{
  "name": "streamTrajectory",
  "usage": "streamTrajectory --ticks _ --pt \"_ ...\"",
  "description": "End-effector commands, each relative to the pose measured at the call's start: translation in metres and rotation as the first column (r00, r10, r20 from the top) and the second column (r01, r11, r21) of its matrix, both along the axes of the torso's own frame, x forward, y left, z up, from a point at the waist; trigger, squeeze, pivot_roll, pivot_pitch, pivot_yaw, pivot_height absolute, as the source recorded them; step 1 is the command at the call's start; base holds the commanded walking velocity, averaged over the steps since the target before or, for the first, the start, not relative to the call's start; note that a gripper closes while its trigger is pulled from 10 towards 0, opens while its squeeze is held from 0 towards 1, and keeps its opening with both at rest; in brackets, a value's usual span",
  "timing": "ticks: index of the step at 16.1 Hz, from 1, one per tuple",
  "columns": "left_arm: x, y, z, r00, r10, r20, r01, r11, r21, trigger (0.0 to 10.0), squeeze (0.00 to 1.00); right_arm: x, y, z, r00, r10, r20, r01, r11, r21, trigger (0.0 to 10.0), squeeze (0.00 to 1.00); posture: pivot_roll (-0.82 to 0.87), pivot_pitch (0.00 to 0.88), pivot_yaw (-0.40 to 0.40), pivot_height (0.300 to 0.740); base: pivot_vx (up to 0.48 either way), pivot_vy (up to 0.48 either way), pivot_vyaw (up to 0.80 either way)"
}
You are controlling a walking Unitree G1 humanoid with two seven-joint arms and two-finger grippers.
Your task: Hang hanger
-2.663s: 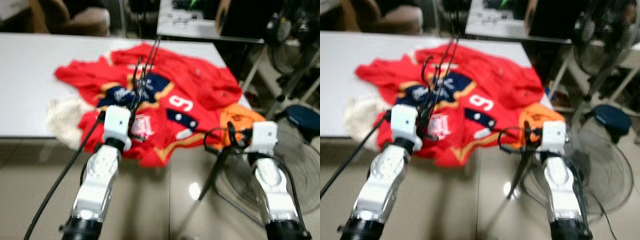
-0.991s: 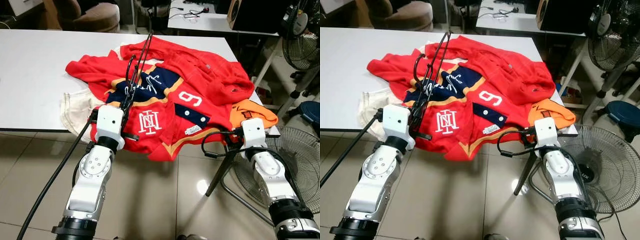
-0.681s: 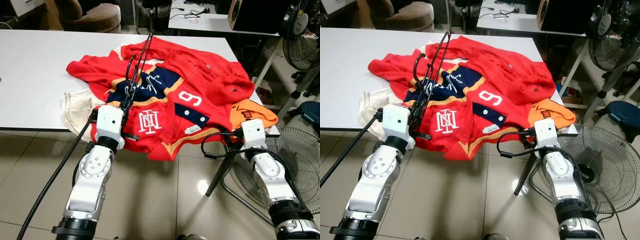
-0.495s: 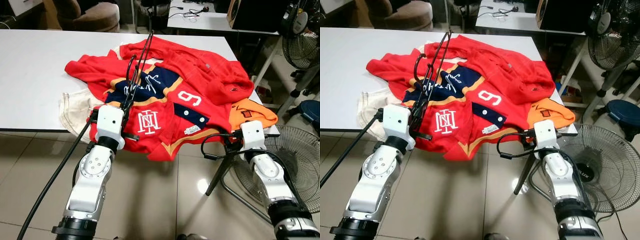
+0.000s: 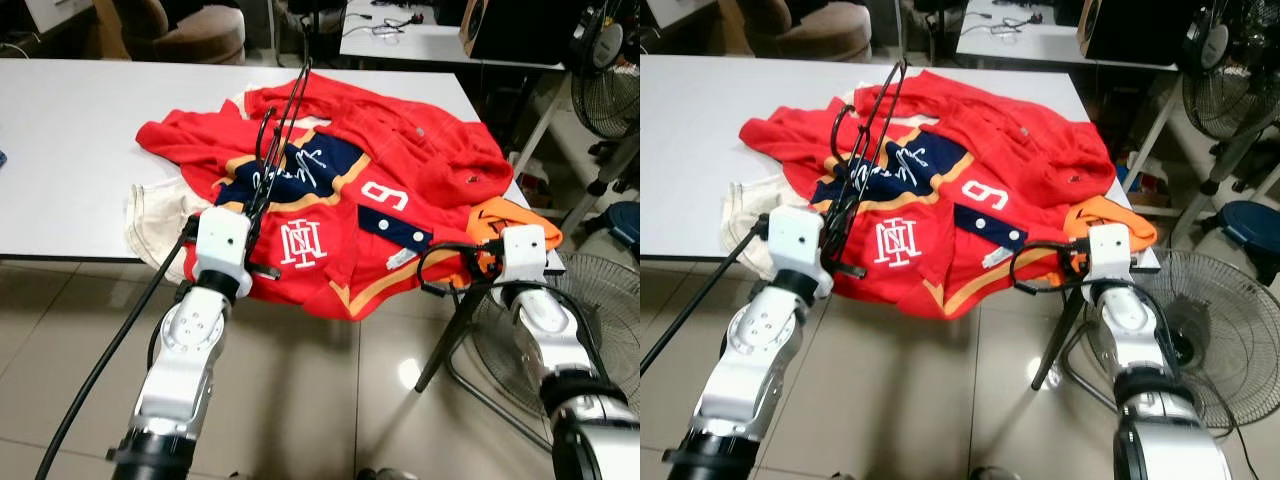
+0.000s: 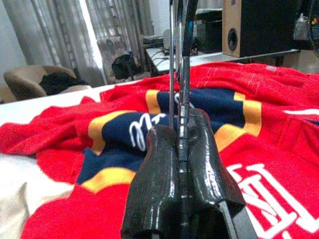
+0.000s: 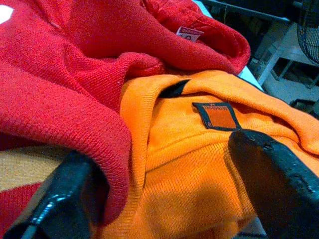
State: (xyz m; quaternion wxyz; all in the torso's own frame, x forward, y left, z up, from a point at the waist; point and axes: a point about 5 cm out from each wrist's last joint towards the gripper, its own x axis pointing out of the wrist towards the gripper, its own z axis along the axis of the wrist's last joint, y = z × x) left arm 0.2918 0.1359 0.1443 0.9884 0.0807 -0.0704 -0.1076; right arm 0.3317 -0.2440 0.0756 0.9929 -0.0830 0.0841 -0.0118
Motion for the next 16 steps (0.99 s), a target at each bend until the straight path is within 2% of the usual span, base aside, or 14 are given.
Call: streamTrajectory --ticks 1,10,16 --pt "0.002 -0.003 0.001 1.0 -0.016 0.003 0.016 1.0 0.008 10.0 0.0 0.002 -0.01 0.006 0.998 -0.062 0.023 0.061 0.998 0.029 0.0 0.0 -0.06 0.019 0.01 0.74 0.0 0.0 0.0" --pt "0.002 -0.003 0.0 1.0 -0.013 0.002 0.013 1.0 0.003 10.0 0.0 0.001 0.019 0.007 0.992 0.051 0.118 -0.055 0.998 0.031 0.0 0.0 -0.07 0.024 0.005 0.74 0.0 0.0 0.0" --pt "0.002 -0.004 0.0 1.0 -0.026 0.005 0.026 1.0 0.016 10.0 0.0 -0.008 0.02 0.012 0.981 0.043 0.191 -0.054 0.997 0.055 0.0 0.0 -0.08 0.03 0.01 0.74 0.0 0.0 0.0"
